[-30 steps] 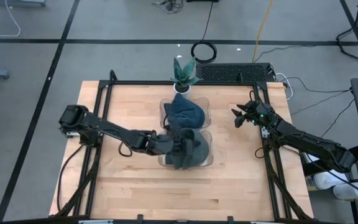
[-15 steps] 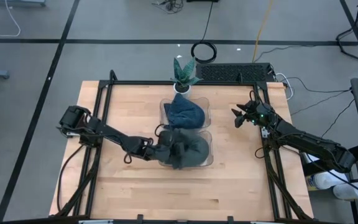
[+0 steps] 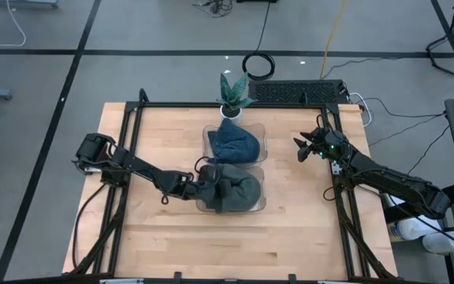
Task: Pick & Place hat
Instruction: Put the black cap into the bottom transparent bin, then return to Home Position
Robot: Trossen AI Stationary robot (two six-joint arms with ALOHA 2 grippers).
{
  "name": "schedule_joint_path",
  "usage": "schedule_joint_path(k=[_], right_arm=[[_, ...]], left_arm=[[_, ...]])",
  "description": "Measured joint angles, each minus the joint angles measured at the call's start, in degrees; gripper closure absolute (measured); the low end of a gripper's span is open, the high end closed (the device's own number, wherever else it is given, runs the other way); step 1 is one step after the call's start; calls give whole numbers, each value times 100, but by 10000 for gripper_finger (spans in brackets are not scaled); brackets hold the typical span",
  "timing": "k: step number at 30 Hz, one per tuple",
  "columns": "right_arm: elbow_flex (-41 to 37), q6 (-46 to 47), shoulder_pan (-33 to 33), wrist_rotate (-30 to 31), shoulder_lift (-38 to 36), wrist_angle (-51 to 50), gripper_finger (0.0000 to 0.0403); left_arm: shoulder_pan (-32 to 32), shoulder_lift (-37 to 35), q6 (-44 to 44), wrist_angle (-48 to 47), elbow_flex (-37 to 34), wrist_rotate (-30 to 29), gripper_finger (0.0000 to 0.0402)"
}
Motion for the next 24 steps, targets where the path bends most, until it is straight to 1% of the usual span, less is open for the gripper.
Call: schedule_joint_path(k=[5,8,10,12,15,18,21,24], right_arm=[[-1,1,0,0,-1,0,216],[-1,1,0,0,-1,0,216],[-2,0,0,0,0,0,216],[-2,0,0,0,-2,0,216],[-1,1,0,0,-2,0,216],[-2,2,0,-2,0,0,216],[-2,0,0,-2,0,0,216],[-2,0,0,0,-2,0,216]], left_arm=[[49,2,203,89,-2,361,248],[57,-118,321,114,1,433,190],[77,-224,347,3,24,454,158],[107,-381,356,-315,71,467,131],[159,-616,335,-889,240,466,104],[209,-757,386,-1663,484,494,89],[250,-858,472,-2156,750,544,87],[257,-909,521,-2575,950,690,94]])
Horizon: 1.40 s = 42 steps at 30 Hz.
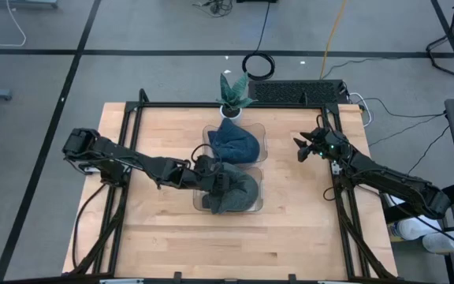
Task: Pick & Place hat
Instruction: Return to Home Position
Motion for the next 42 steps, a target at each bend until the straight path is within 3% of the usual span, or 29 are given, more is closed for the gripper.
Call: schedule_joint_path(k=[10,16,22,32,42], right_arm=[[0,2,0,-2,2,0,216],[0,1,0,-2,1,0,216],[1,2,0,-2,0,0,216],[0,0,0,-2,2,0,216],[2,0,0,-2,0,0,216]], left_arm=[[0,-49,843,-368,869,311,127],[96,-85,1615,-245,956,1127,120],[195,-760,1951,200,240,1392,110],[199,-2342,2706,510,-1103,1147,127],[566,-3781,3815,635,-2026,1106,115]])
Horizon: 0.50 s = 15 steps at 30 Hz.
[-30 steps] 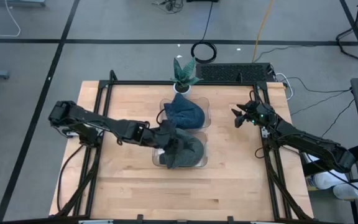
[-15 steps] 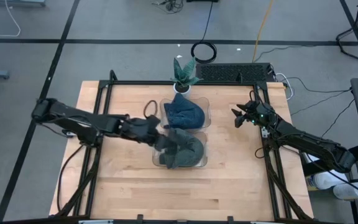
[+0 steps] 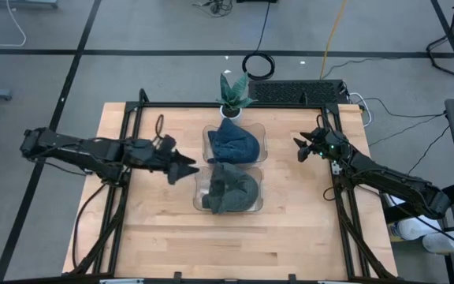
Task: Pick & Place hat
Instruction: Return to Home Position
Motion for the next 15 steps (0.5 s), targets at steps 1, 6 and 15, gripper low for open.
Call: schedule_joint_path(k=[1,6,15], right_arm=[[0,0,0,0,1,0,216],[0,2,0,0,1,0,216],[0,2,0,0,0,0,216]], left_arm=[[71,-137,113,-8,-60,-26,115],[474,-793,739,17,-416,-182,123],[815,-2264,1804,693,-1546,-314,122]])
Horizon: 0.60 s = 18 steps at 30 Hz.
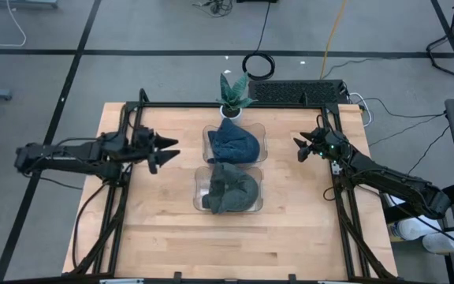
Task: Pick & Place hat
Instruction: Return to Home Position
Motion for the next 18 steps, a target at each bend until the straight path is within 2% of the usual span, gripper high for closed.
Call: schedule_joint_path(k=[18], right_arm=[[-2,-2,0,0,2,0,216]], left_arm=[[2,-2135,530,59,-1616,223,146]])
